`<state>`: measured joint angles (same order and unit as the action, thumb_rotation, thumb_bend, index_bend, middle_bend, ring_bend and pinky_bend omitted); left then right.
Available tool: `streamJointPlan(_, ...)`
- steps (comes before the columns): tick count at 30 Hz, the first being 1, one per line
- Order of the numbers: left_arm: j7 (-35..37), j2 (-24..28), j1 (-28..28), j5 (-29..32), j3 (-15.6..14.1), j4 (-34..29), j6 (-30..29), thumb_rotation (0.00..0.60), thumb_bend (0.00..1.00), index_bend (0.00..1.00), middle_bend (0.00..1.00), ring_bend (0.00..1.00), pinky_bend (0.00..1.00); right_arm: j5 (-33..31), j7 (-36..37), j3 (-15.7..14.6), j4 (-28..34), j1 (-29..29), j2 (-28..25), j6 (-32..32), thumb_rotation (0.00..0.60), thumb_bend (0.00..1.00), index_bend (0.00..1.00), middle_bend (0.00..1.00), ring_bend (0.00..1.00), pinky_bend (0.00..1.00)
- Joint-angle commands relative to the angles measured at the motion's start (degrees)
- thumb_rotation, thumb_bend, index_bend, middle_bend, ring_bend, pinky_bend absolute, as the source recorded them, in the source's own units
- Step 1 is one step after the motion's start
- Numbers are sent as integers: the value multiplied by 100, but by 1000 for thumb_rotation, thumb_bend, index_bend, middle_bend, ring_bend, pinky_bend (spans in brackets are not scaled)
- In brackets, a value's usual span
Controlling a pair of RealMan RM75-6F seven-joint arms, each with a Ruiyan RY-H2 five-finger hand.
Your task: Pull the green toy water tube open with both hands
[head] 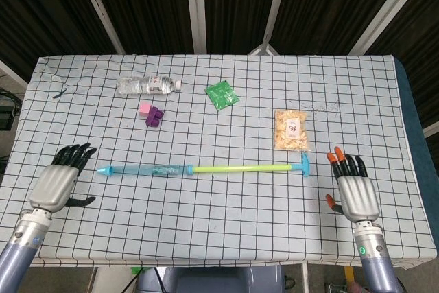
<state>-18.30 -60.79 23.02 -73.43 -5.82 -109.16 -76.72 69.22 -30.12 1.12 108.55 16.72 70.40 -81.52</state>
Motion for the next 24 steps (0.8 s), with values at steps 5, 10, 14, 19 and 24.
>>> streamJointPlan(5, 832, 111, -1170, -1164, -487, 400, -1505, 600, 91, 23, 0, 0, 0, 1036, 1191, -366, -599, -886, -276, -1190, 600, 324, 0, 0, 0, 0)
streamJointPlan(10, 1223, 35, -1580, -1397, -462, 924, -2058, 600, 91, 19, 0, 0, 0, 1405, 1653, -425, -1169, -1255, -270, -1730, 600, 324, 0, 0, 0, 0)
streamJointPlan(14, 1352, -53, -1761, -1439, -441, 1279, -2186, 600, 91, 7, 0, 0, 0, 1282, 1837, -345, -1136, -1366, -320, -1752, 600, 324, 0, 0, 0, 0)
streamJointPlan(19, 1529, -117, -1854, -1360, -294, 1445, -2187, 600, 91, 0, 0, 0, 0, 1148, 1976, -181, -1097, -1387, -350, -1665, 600, 324, 0, 0, 0, 0)
streamJointPlan(24, 1413, -127, -1868, -1391, -258, 1426, -2029, 600, 91, 0, 0, 0, 0, 1153, 1975, -133, -1121, -1409, -344, -1574, 600, 324, 0, 0, 0, 0)
